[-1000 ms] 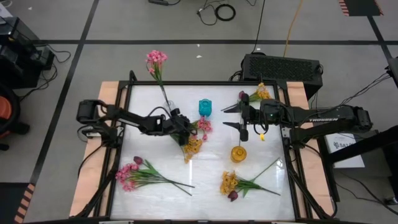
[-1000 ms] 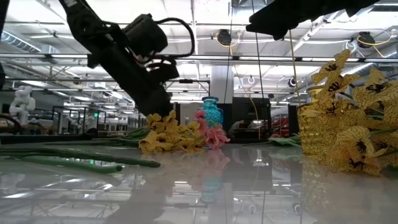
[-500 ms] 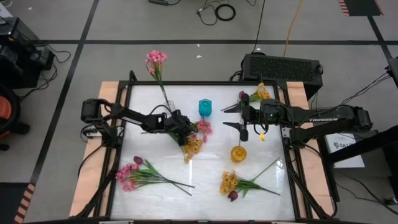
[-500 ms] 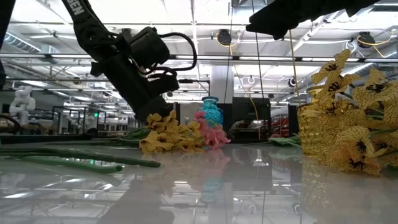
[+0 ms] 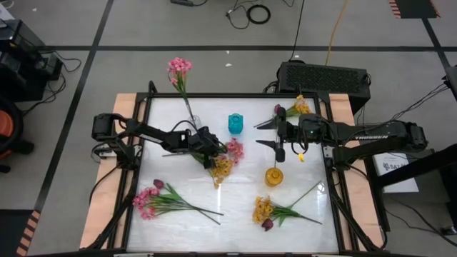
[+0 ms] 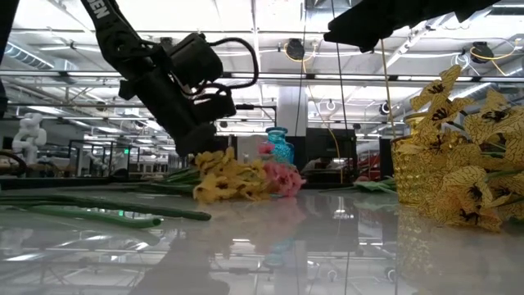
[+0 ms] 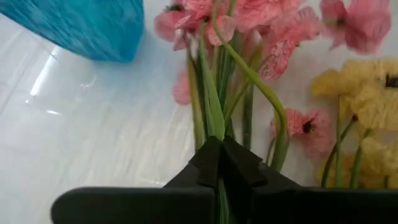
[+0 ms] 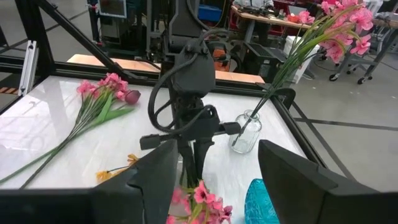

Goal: Sort flowers into vase by color
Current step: Put the top pink flowers into the transparent vase

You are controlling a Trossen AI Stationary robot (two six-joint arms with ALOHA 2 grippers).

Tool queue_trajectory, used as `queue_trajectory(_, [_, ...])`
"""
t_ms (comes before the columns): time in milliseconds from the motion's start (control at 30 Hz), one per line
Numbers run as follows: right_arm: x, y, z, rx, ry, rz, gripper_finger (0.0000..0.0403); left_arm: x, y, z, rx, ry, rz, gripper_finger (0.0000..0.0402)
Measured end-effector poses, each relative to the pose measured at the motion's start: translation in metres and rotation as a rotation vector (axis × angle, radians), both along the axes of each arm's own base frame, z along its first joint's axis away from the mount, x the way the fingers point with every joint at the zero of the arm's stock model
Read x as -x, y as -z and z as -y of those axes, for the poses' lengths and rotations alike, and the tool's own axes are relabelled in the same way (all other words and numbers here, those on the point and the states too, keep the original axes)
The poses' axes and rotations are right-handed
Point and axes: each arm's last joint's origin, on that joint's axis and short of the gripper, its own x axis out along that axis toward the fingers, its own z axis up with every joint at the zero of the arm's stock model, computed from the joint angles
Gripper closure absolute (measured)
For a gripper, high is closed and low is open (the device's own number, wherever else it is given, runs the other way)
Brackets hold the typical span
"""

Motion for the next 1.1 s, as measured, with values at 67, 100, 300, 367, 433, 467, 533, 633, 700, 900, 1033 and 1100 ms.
queue_trajectory(67, [0.0, 0.0, 0.0, 0.0, 0.0, 0.0, 0.0186, 0.001, -0.008, 0.0, -0.01, -0.006, 0.023, 0.0388])
queue_trajectory(100, [0.0, 0.0, 0.0, 0.0, 0.0, 0.0, 0.0186, 0.002, -0.013, 0.001, -0.016, -0.008, 0.035, 0.039])
queue_trajectory(300, [0.0, 0.001, 0.0, -0.002, 0.001, -0.008, 0.0186, 0.013, -0.059, 0.01, -0.069, -0.013, 0.174, 0.0398])
queue_trajectory(367, [0.0, 0.001, 0.0, -0.008, 0.003, -0.009, 0.0186, 0.02, -0.075, 0.014, -0.102, -0.018, 0.212, 0.0399])
queue_trajectory(433, [0.0, 0.001, 0.0, -0.011, 0.004, -0.008, 0.0186, 0.026, -0.089, 0.018, -0.143, -0.023, 0.261, 0.0399])
queue_trajectory(467, [0.0, 0.001, 0.0, -0.012, 0.004, -0.008, 0.0186, 0.029, -0.096, 0.021, -0.165, -0.023, 0.28, 0.04])
queue_trajectory(533, [0.0, 0.001, 0.0, -0.019, 0.005, -0.007, 0.0186, 0.035, -0.11, 0.025, -0.204, -0.027, 0.331, 0.04])
queue_trajectory(633, [0.0, 0.001, 0.0, -0.039, 0.01, -0.003, 0.0186, 0.046, -0.129, 0.031, -0.26, -0.043, 0.4, 0.04])
queue_trajectory(700, [0.0, 0.001, 0.0, -0.04, 0.01, -0.003, 0.0186, 0.053, -0.142, 0.034, -0.29, -0.054, 0.461, 0.04])
queue_trajectory(900, [-0.002, -0.002, 0.0, -0.038, 0.01, 0.038, 0.0186, 0.073, -0.175, 0.037, -0.311, -0.071, 0.645, 0.0401])
queue_trajectory(1033, [-0.013, -0.004, 0.001, -0.05, 0.011, 0.116, 0.0186, 0.082, -0.192, 0.036, -0.325, -0.086, 0.774, 0.0401])
queue_trajectory(1100, [-0.022, -0.002, 0.002, -0.053, 0.009, 0.148, 0.0186, 0.084, -0.201, 0.036, -0.32, -0.098, 0.855, 0.0401])
